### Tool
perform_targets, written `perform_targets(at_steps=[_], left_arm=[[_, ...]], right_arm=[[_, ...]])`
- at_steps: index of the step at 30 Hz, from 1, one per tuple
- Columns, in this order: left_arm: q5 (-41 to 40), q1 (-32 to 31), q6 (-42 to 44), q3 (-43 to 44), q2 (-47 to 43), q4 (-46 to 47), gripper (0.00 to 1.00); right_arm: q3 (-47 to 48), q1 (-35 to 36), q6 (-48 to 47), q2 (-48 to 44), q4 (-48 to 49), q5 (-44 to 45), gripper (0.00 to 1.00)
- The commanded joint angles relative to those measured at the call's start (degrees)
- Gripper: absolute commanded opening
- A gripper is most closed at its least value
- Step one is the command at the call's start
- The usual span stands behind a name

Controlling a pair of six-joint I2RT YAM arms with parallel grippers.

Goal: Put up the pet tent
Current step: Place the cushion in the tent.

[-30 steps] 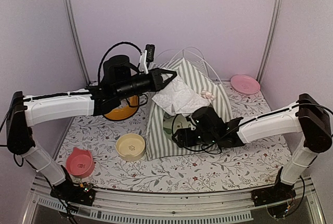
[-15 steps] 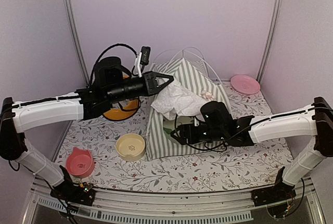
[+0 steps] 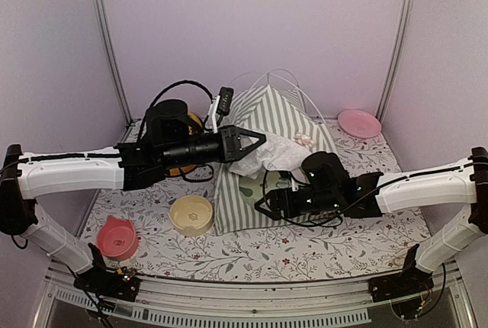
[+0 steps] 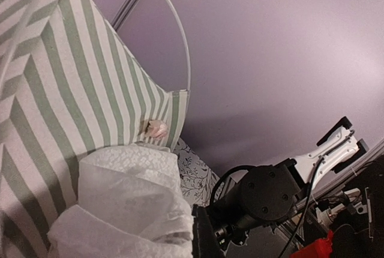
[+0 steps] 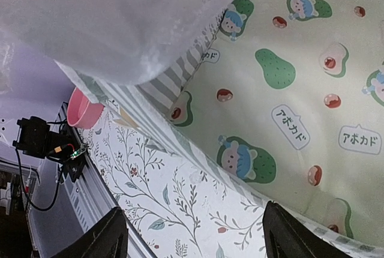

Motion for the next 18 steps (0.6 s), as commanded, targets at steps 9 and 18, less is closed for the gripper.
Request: perform_targets(at_steps=[9, 18], left_arm=[[-1.5, -0.8, -1.5, -2.4, 1.0, -0.6, 0.0], [6.0, -0.9, 0.4, -4.4, 2.9, 1.1, 0.0]], right_arm=[[-5.6, 0.3, 3.4, -5.3, -3.5, -5.4, 0.8], [-10.3, 0.4, 4.3, -8.1, -7.5, -4.5, 0.8]])
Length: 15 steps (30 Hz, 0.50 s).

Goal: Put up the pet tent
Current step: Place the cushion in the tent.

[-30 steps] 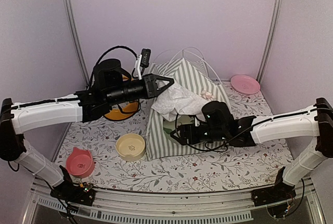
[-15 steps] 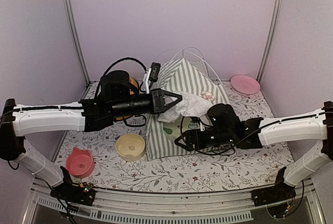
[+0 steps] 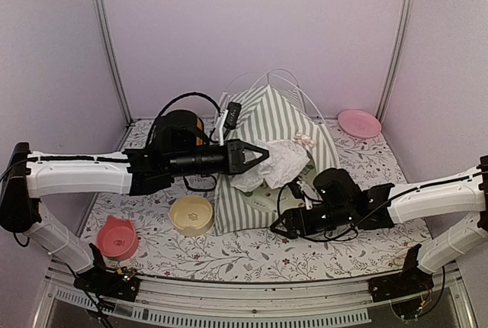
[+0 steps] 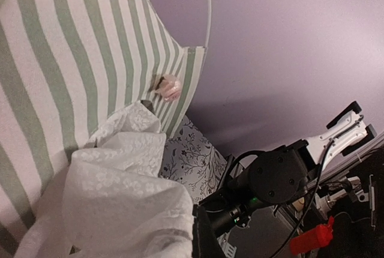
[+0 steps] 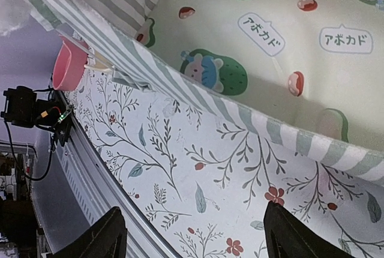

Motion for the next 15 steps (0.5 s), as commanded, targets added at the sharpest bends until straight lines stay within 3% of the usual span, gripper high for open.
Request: perform_targets(at_steps=[1, 8, 15], left_arm=[[5.2, 0.0, 1.4, -3.0, 0.7, 1.5, 0.0], [11.6, -0.6, 2.9, -5.5, 0.8, 3.5, 0.07], [17.6, -2.6, 6.9, -4.9, -0.1, 0.6, 0.06]], right_arm=[[-1.4, 0.4, 0.9, -2.0, -3.3, 0.4, 0.8], [-4.0, 0.3, 2.4, -7.2, -9.2, 3.1, 0.81], [-3.5, 0.3, 1.8, -15.7, -10.0, 6.7, 0.82]])
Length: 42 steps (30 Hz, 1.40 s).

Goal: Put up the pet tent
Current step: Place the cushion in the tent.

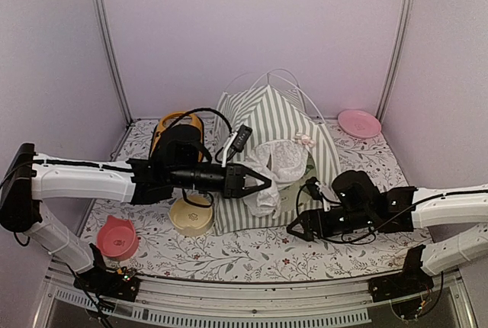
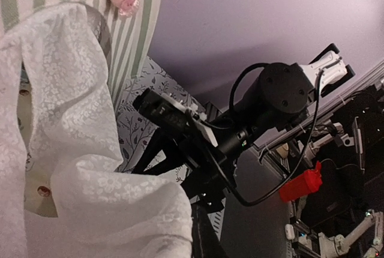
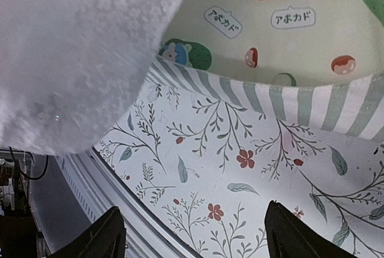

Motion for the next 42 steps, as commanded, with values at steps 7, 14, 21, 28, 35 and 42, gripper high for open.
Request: perform_targets(at_steps=[7, 14, 21, 28, 35, 42], left_arm=[[8.4, -4.7, 6.4, -1.4, 0.3, -5.2, 0.18], [4.9, -7.3, 7.4, -3.8, -2.7, -8.7, 0.57], [-3.7, -7.4, 8.9, -6.3, -12.1, -13.8, 0.71], [-6.7, -7.3, 8.2, -8.9, -12.4, -16.2, 0.62], [-4.4, -8.3, 6.3, -13.0, -10.5, -12.0, 0.43], [-3.8, -9.6, 4.9, -14.7, -6.5, -9.3, 0.28]], right_arm=[[5.1, -0.5, -3.2, -10.5, 0.5, 10.7, 0.85], [7.0, -2.4, -3.5, -8.9, 0.9, 11.3, 0.87], [7.2, -3.2, -2.1, -4.0, 1.0, 9.8, 0.87], [6.6, -3.2, -1.6, 1.2, 7.5, 6.0, 0.85], [2.9, -1.2, 2.2, 3.4, 14.6, 3.9, 0.78], [1.2, 4.9, 3.6, 4.2, 15.8, 8.5, 0.74]])
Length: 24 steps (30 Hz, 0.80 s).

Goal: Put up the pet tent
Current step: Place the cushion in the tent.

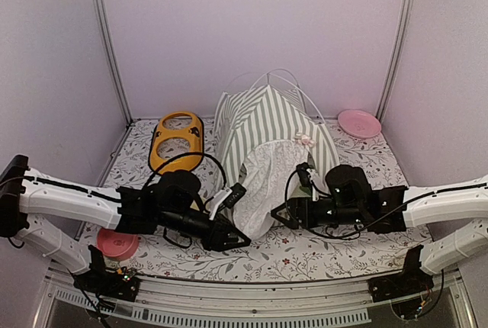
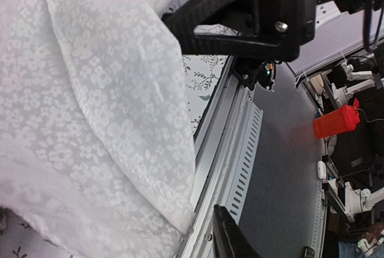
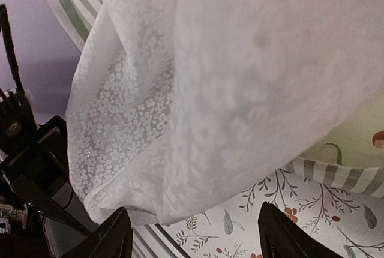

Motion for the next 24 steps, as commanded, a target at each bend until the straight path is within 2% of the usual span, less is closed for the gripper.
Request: perform_targets(at_steps=[1, 7, 14, 18, 21, 24], left_arm=[[0.9, -1.7, -0.8, -1.4, 1.6, 3.5, 0.28], [1.3, -3.5, -1.1, -2.2, 4.2, 4.3, 0.39], [-1.2, -5.0, -1.9, -3.7, 3.9, 3.5, 0.5], [-6.7, -5.1, -2.6, -4.3, 1.5, 2.2, 0.47], [-12.6, -5.0, -2.7, -3.4, 0.4, -0.1, 0.46], [-16.3, -5.1, -2.0, -2.5, 0.7, 0.0, 0.52]], right_arm=[[-2.4, 4.2, 1.9, 0.6, 3.3, 3.2, 0.73], [-3.6, 9.7, 3.5, 2.2, 3.5, 6.2, 0.74], [-4.1, 10.5, 5.8, 2.0, 3.6, 8.8, 0.75], [-3.2, 10.2, 8.1, 2.2, 0.4, 13.4, 0.75], [-2.6, 8.8, 9.7, 3.3, -2.1, 15.2, 0.7], [-2.5, 7.8, 10.5, 4.3, -2.9, 15.8, 0.69]])
